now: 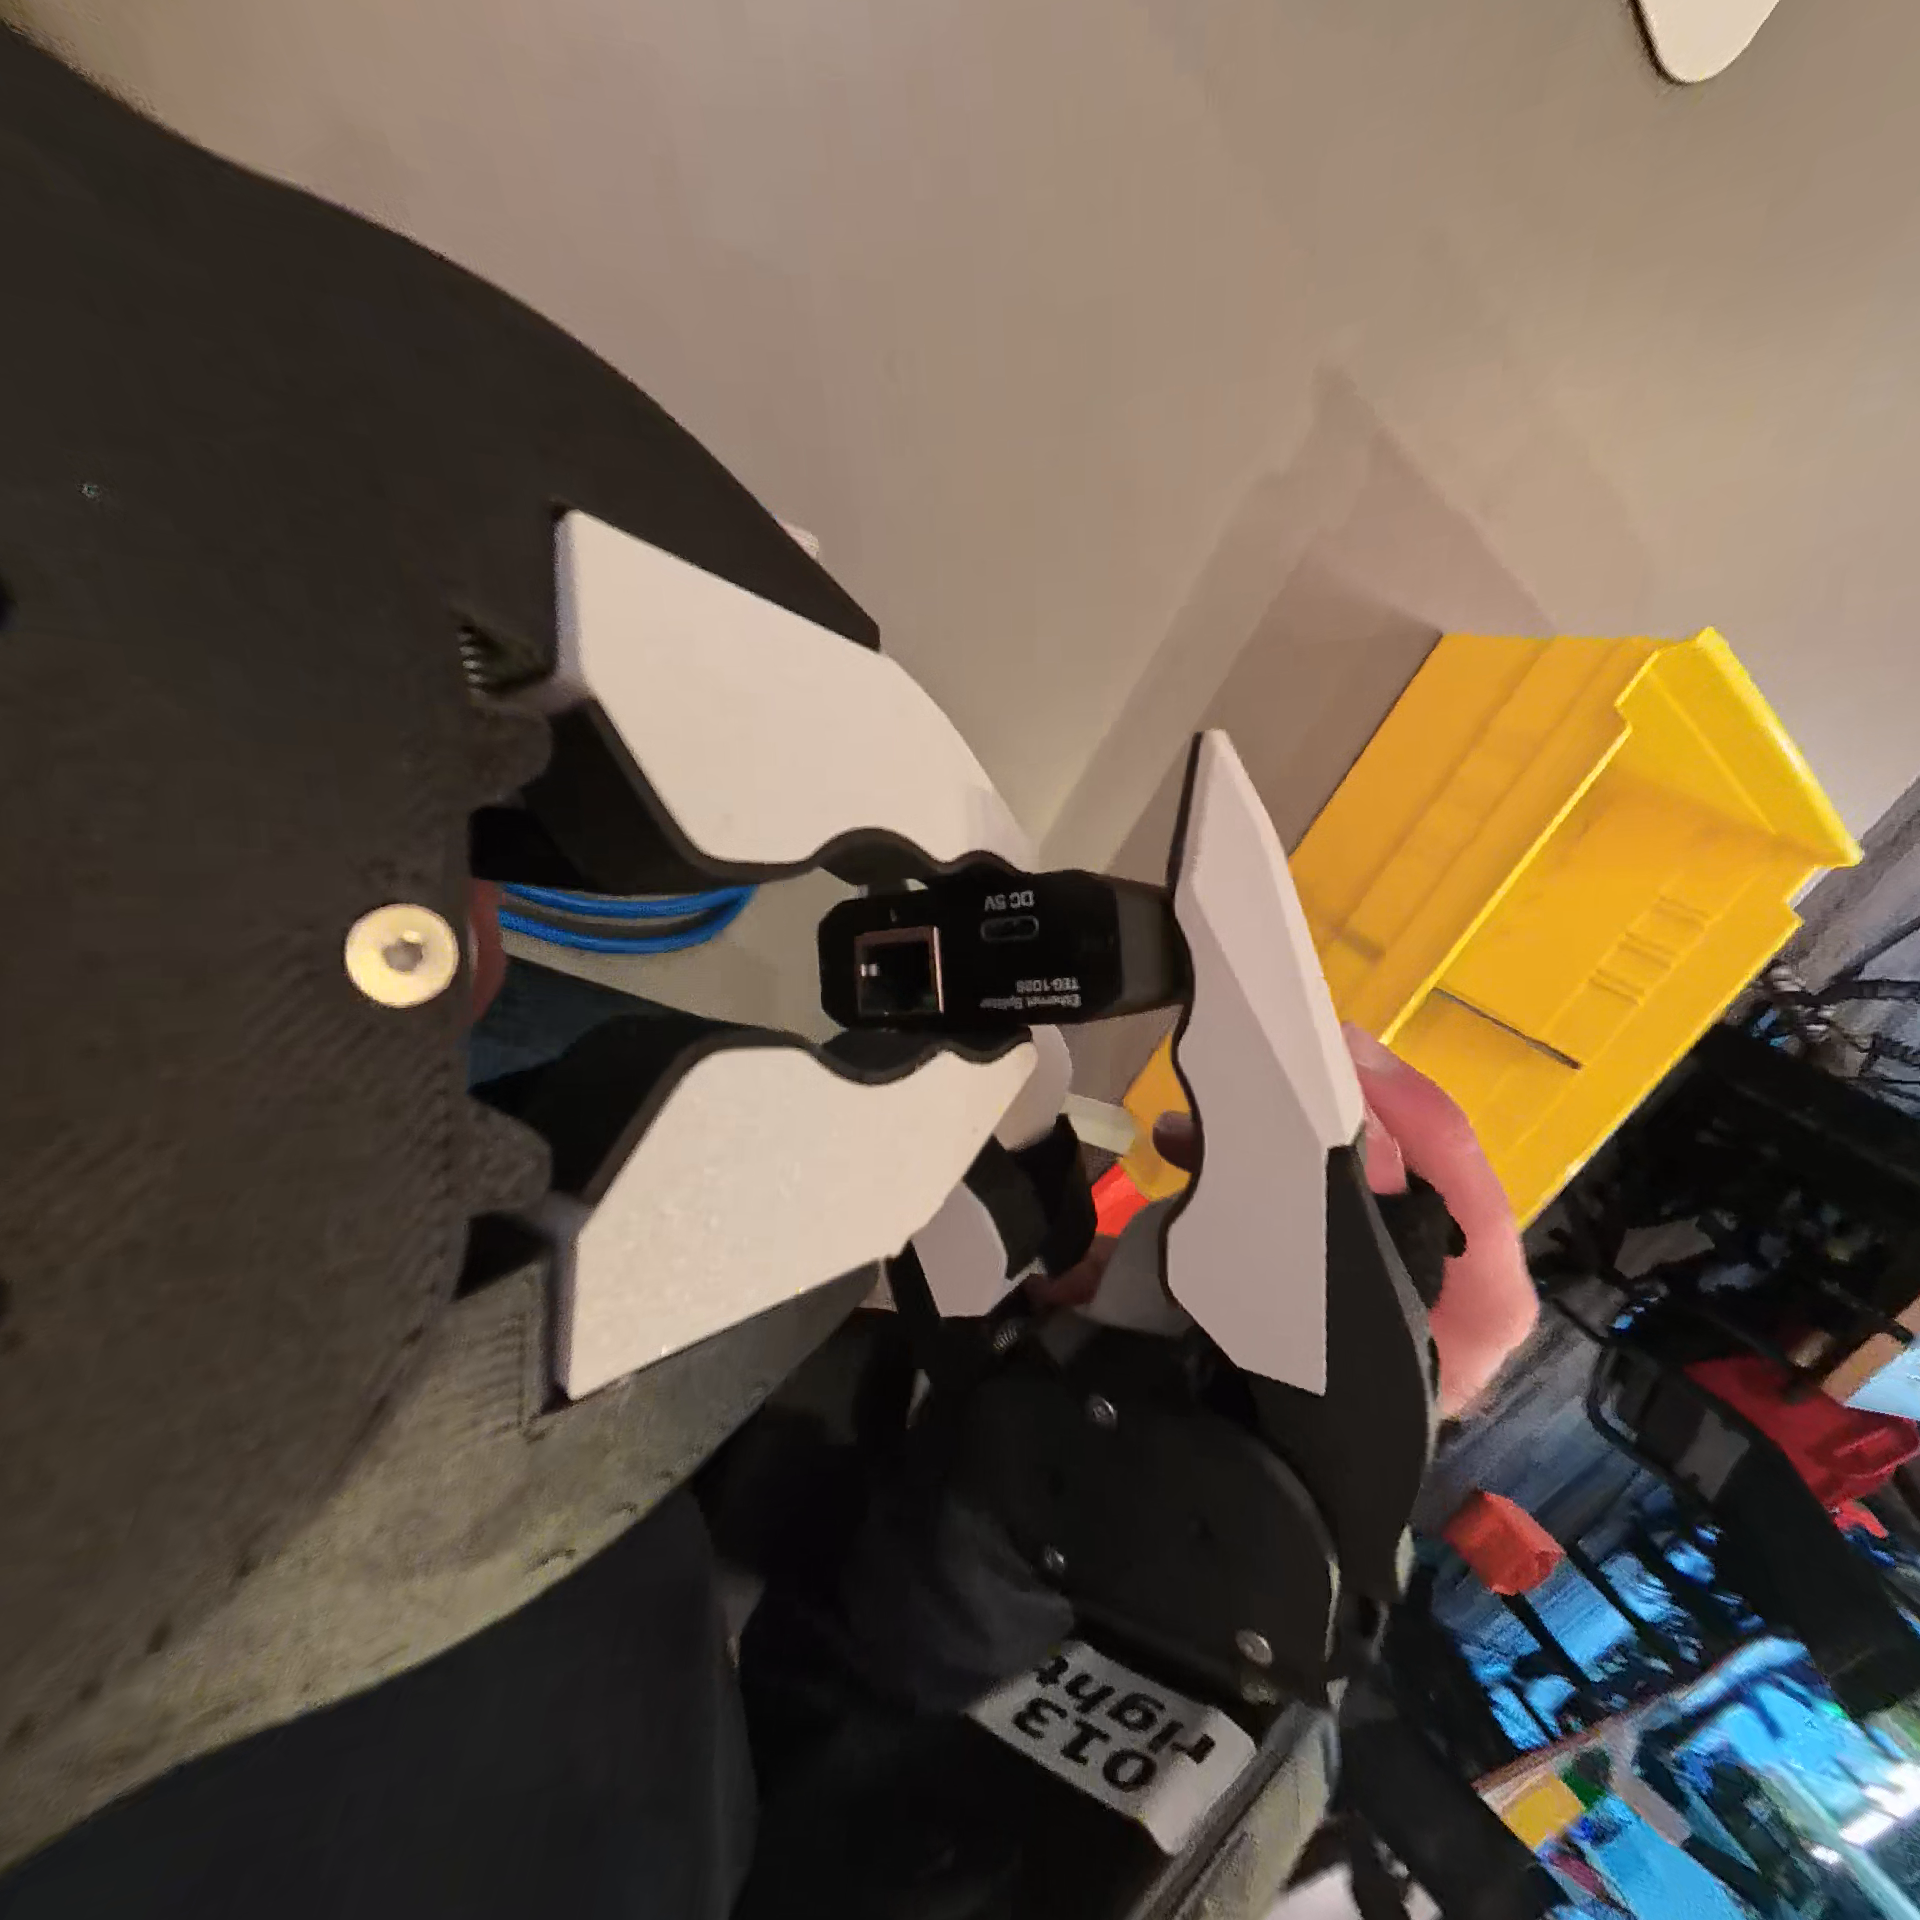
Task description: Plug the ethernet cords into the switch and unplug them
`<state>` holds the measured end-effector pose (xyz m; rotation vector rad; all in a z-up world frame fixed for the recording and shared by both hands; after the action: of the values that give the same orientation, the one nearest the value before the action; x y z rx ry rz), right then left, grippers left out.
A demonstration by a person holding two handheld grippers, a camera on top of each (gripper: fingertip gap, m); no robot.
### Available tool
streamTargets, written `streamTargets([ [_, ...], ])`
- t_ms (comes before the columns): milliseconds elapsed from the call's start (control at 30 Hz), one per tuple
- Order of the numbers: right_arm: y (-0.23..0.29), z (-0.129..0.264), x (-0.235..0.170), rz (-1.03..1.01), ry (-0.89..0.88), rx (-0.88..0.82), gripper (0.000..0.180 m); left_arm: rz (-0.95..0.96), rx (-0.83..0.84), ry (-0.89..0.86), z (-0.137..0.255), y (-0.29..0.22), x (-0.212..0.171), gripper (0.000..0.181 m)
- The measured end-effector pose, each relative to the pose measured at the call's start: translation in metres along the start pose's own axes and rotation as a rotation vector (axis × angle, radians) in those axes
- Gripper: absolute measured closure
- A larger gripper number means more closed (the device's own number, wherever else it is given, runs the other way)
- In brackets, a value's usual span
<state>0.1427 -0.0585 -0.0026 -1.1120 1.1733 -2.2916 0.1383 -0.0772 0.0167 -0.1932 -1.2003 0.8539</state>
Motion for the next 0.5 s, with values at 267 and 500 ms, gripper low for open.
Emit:
streamTargets([
  [267, -0.002, 0.002, -0.002, -0.045, 0.004, -0.033, 0.118, -0.001, 0.009, -0.059, -0.002, -0.004, -0.001, 0.157],
  [500, -0.001, 0.015, -0.004, -0.293, -0.114, 0.272, 0.119, -0.274, -0.004, -0.071, 0.022, -0.017, 0.005, 0.126],
])
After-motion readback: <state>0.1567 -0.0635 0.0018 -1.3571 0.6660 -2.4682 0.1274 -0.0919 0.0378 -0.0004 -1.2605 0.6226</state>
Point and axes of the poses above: each gripper's, where its closed fingertips meet, z back along the fingers, x out of its top, y = z × x across the jaws, the point moved 2 cm from there along z, back along the fingers, and after that the axes turned 10 degrees about -x, right-handed, at the moved point
